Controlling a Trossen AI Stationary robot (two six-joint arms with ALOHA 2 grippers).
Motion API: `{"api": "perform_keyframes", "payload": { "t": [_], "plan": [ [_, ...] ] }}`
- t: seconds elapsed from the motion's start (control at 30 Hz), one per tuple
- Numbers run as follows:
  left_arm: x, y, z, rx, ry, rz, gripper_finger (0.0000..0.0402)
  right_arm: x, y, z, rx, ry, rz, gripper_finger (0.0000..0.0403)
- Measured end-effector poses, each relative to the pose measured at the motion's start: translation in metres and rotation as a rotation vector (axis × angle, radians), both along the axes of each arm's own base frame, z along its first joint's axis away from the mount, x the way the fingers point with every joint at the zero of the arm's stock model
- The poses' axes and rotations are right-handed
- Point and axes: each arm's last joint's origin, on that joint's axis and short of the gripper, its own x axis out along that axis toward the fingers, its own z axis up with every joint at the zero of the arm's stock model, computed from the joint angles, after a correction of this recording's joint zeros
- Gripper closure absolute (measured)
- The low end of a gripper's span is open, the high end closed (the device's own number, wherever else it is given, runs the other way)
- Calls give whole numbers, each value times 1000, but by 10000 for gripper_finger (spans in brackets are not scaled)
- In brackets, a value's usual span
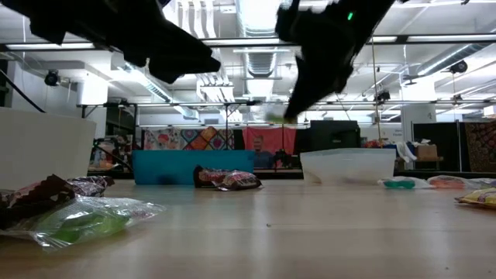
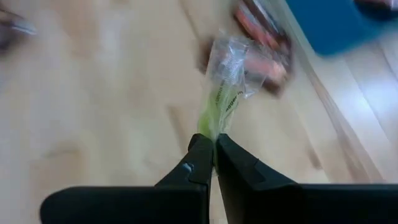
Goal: Sort candy
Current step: Put the green gummy into the white bin
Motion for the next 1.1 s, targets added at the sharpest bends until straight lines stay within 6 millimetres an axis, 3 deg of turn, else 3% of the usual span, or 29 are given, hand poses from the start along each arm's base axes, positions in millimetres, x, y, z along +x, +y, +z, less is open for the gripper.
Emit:
{"api": "perform_keyframes", "payload": {
  "t": [0.2,0.33,0.73,0.9,1.1],
  "plan": [
    [-5,5,-2,-53,-108,112,260,-5,30,5,-56,-269,203,390],
    [-7,8,-6,-54,-105,158,253,-5,36,2,-146,-376,198,390],
    [-3,16,0,-67,-154,234,188,-3,35,-11,-291,-441,193,390],
    [-2,15,4,-43,-207,211,192,1,36,-15,-328,-438,220,390],
    [-2,16,3,-29,-197,206,230,1,36,-16,-338,-435,228,390]
  ]
}}
